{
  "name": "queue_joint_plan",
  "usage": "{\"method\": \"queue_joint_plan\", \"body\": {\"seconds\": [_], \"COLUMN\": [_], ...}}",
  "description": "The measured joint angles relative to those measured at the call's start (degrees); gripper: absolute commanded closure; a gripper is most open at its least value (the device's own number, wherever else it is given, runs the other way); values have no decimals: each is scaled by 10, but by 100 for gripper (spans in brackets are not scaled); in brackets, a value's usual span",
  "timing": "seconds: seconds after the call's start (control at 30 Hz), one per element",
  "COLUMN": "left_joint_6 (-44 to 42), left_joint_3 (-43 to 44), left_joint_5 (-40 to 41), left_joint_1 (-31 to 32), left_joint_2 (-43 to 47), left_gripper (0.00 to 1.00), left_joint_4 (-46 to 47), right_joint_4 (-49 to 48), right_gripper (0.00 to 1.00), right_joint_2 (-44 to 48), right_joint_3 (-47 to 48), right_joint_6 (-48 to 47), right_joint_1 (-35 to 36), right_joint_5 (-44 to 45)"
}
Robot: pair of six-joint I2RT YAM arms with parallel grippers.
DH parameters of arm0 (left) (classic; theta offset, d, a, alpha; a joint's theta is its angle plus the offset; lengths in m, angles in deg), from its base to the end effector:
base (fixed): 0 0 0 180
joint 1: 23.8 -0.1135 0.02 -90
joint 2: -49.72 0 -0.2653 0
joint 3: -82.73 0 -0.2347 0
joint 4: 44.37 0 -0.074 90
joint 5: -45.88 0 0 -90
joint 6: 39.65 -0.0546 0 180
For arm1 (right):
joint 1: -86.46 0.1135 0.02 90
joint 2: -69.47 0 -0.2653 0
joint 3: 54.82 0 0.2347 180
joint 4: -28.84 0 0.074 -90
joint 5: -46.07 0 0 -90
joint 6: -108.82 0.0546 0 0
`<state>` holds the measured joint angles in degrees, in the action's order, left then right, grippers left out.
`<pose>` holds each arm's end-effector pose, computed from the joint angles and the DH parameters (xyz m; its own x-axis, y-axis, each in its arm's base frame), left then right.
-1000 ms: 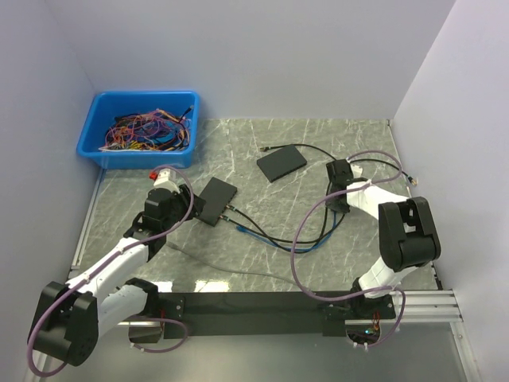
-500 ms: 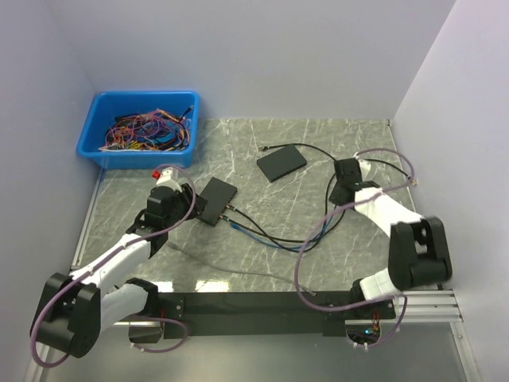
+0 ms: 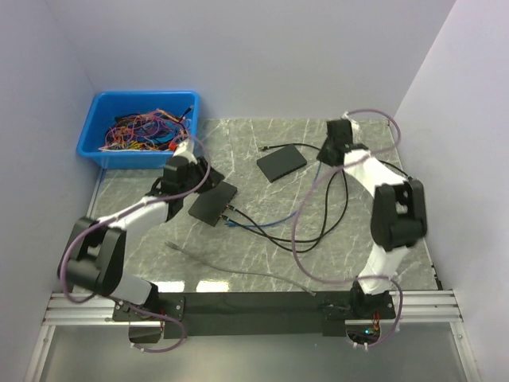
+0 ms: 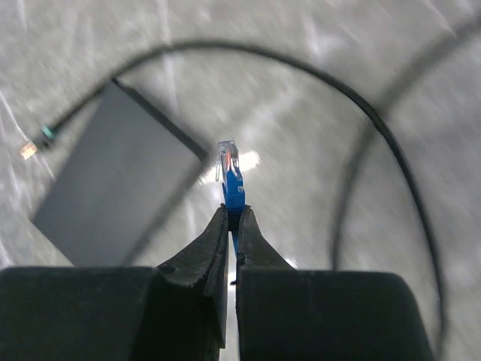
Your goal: Insert the plug into the switch port
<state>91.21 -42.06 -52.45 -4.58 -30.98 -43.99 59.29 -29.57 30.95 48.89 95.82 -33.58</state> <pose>0.2853 -0.1078 0.2200 -0.5972 -0.4773 -0.6446 0.0779 0.7654 -0.6389 0.3789 0.0525 0.2334 -0.6061 0.3996 -0.6877 0.3141 0.9146 0.2547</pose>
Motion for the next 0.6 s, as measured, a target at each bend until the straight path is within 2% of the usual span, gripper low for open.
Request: {"method": "queue_joint_plan", "body": {"seconds": [0.3,0.6], "left_joint_6": [14,23], "left_joint_3": [151,216], "left_joint_5": [-33,-53], "left_joint_1": [24,41], "left_joint_2": [-175,-277], "left_gripper": [54,55], "left_joint_4": [17,16], "right_joint_4": [77,198], "right_gripper": [100,100], "right_joint_2": [-257,-374], "right_joint_3": [299,440], "right_joint_6": [-25,-43], "right_joint_1": [0,-18], "right_joint_5": [-31,-60]}}
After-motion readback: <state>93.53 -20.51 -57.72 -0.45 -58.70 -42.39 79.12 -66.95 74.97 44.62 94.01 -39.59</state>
